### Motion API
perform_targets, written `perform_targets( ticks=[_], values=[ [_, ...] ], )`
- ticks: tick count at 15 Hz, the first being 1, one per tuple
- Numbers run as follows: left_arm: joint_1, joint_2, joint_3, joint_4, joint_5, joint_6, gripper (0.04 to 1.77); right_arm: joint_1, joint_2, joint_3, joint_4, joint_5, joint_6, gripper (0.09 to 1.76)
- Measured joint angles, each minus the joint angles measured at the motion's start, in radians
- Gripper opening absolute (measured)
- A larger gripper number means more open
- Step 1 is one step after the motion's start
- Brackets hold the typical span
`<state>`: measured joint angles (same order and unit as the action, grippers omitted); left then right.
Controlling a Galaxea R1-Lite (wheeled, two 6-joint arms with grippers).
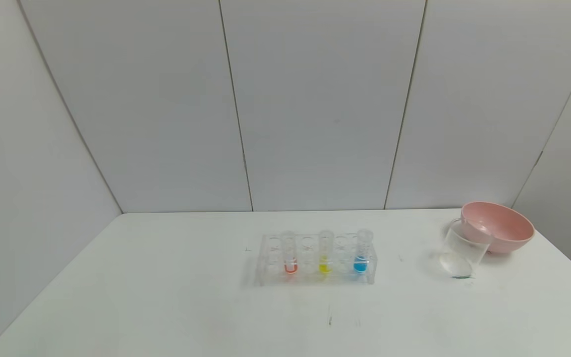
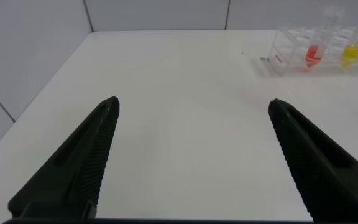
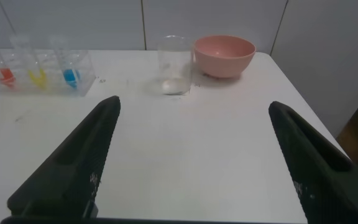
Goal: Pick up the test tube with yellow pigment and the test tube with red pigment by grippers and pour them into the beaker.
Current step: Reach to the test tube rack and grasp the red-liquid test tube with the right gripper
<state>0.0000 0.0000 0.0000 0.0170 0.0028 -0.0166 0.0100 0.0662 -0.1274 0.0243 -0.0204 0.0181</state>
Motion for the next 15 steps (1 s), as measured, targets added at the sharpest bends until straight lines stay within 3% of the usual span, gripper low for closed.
perform_targets(
  ticks=[9,15],
  values=[
    [0.0,0.0,0.0,0.0,0.0,0.0,1.72,0.034,0.449,-0.254,-0.058,0.006,0.035,1.71],
    [0.0,0.0,0.0,0.0,0.0,0.0,1.72,0.204,0.729,-0.3,-0.123,-0.003,0.01,1.71]
  ],
)
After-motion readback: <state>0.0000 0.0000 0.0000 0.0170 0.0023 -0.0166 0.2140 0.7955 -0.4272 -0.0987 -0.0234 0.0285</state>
